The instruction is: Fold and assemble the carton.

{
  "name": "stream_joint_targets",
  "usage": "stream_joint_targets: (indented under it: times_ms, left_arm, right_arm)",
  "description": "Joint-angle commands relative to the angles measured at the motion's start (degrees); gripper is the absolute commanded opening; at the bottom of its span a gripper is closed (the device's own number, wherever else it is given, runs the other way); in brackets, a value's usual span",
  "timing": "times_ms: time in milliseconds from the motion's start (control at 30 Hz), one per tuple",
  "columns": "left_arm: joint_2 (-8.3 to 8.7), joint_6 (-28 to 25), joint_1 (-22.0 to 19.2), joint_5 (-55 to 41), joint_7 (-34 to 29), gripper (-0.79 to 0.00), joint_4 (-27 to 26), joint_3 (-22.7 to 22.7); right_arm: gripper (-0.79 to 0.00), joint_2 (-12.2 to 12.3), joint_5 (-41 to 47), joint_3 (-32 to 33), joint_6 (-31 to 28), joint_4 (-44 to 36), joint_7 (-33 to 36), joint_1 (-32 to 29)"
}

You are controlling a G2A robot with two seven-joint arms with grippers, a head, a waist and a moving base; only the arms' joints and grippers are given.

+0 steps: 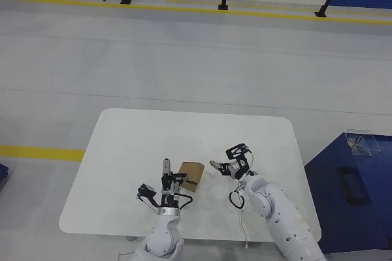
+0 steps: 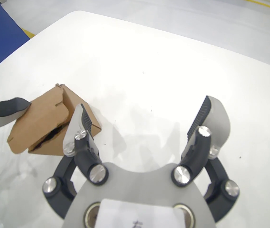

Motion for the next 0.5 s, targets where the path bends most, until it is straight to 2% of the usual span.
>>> stream_joint_targets:
  times_ms: [0,167,467]
  left_arm:
    - [0.02,-1.10,0.79,-0.02,-0.56,0.000,-1.58,-0.19]
    - [0.26,-2.81,3.89,-1.30,-3.25,0.000,-6.32,-0.65]
    - [0.26,-2.81,3.89,-1.30,-3.25,0.000,-6.32,-0.65]
  right_arm:
    - [0.000,0.20,-0.60,0.08,-1.08,0.31,2.01,-0.37]
    - [0.000,0.02,-1.03,-1.74,-3.19,1.44,4.66,-0.27]
    - [0.000,-2.11,-1.17,-7.71,0.07,6.69,4.56,5.78]
